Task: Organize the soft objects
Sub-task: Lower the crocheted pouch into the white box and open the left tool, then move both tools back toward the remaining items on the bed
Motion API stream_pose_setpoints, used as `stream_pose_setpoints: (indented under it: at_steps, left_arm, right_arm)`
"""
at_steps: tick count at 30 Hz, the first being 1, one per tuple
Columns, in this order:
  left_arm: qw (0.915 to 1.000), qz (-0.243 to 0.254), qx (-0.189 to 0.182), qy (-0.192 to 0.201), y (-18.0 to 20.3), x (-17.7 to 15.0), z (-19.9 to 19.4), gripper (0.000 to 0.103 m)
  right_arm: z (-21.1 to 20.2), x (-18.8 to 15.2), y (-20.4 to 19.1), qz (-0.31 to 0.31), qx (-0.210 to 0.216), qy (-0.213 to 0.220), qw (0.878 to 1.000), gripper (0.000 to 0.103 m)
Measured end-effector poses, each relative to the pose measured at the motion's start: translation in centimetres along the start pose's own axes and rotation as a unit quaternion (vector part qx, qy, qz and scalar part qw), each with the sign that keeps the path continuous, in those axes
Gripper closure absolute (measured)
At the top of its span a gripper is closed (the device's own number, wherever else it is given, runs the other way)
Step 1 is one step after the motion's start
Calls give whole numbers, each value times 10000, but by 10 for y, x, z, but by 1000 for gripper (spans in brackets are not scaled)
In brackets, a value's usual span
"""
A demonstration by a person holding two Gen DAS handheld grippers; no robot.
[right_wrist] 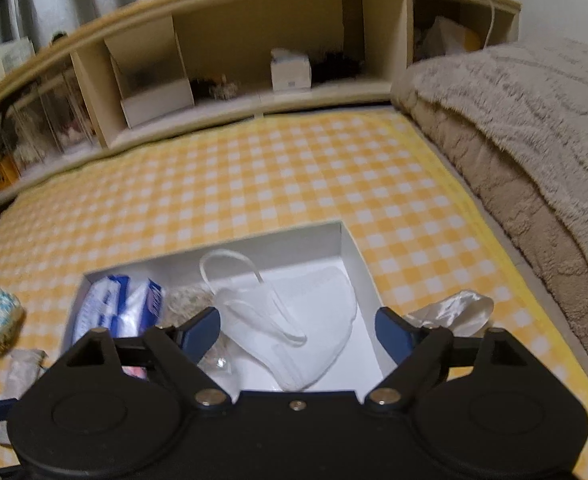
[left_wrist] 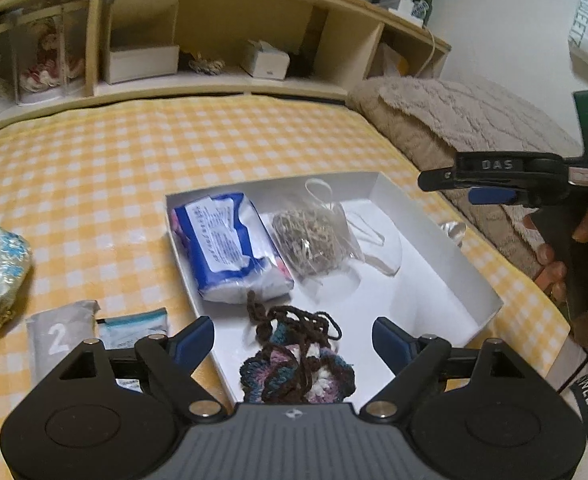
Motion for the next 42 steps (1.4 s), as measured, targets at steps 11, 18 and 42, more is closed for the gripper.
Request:
stream_pose_setpoints:
  at_steps: [11,18,42]
  left_arm:
    - [9993,-111,251,270,-9,3,-35,15]
    - [9980,-151,422,443,-12,5,-53,11]
    - [9891,-402,919,1078,-45,20,-103,0]
  right_arm:
    - [-50,1,-29,176,342,418,9984,10]
    - [-84,-13,-46,-113,473,572,9972,4]
    - [-127,-38,-88,-710,413,726,9940,0]
Point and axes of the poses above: each gripper's, at about its wrist camera, not at the fingertips, and z roughly the way its jaws point, y to its right, x to its top, the point moved 3 cm from there along z, roughly the way its jaws point, and after that the axes turned 6 degrees about y, right-handed, at the moved point
